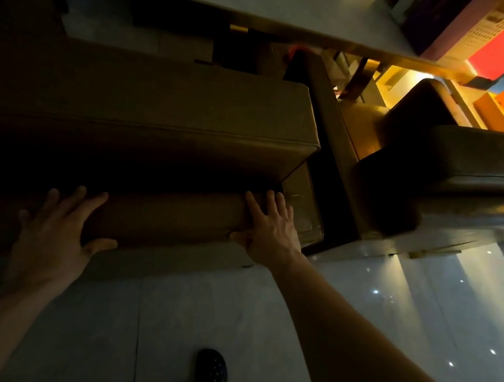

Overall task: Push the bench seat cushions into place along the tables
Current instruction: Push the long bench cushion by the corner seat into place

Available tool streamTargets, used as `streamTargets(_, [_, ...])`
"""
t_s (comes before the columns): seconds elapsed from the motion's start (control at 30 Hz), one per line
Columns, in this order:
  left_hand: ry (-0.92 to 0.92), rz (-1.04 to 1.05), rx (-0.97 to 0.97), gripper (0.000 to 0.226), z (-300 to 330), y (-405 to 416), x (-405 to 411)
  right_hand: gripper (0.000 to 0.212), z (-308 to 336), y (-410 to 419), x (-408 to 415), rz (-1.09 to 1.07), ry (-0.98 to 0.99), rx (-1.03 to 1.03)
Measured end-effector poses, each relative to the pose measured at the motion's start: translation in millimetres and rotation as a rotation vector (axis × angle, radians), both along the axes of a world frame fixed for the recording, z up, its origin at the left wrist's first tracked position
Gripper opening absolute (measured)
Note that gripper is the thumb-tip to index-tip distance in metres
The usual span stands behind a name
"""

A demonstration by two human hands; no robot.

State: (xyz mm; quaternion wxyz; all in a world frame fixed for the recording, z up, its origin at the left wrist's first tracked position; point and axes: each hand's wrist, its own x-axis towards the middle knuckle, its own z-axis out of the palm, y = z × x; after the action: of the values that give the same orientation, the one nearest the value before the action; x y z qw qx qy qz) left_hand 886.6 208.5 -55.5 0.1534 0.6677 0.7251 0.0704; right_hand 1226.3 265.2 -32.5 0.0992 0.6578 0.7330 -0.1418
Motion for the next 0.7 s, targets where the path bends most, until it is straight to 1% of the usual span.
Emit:
streamTargets(0.3, [0.009, 0.013, 0.008, 0.079, 0, 1, 0, 0.095, -2, 1, 2, 0.007, 0.026, -0.005])
streamTargets(0.4, [0.041, 0.004, -0.001, 0.081, 1, 0, 1, 0.097, 1, 3, 4, 0.022, 0.017, -0.028])
streamTargets(0.6, [0.091, 0.005, -0.105, 0.086, 8, 10, 2, 0.103, 12, 9, -4, -0.023, -0.009, -0.054])
streamTargets(0.7, [0.126, -0.002, -0.126, 0.085, 9, 10, 1, 0.105, 17, 6, -9, 0.005, 0.017, -0.059])
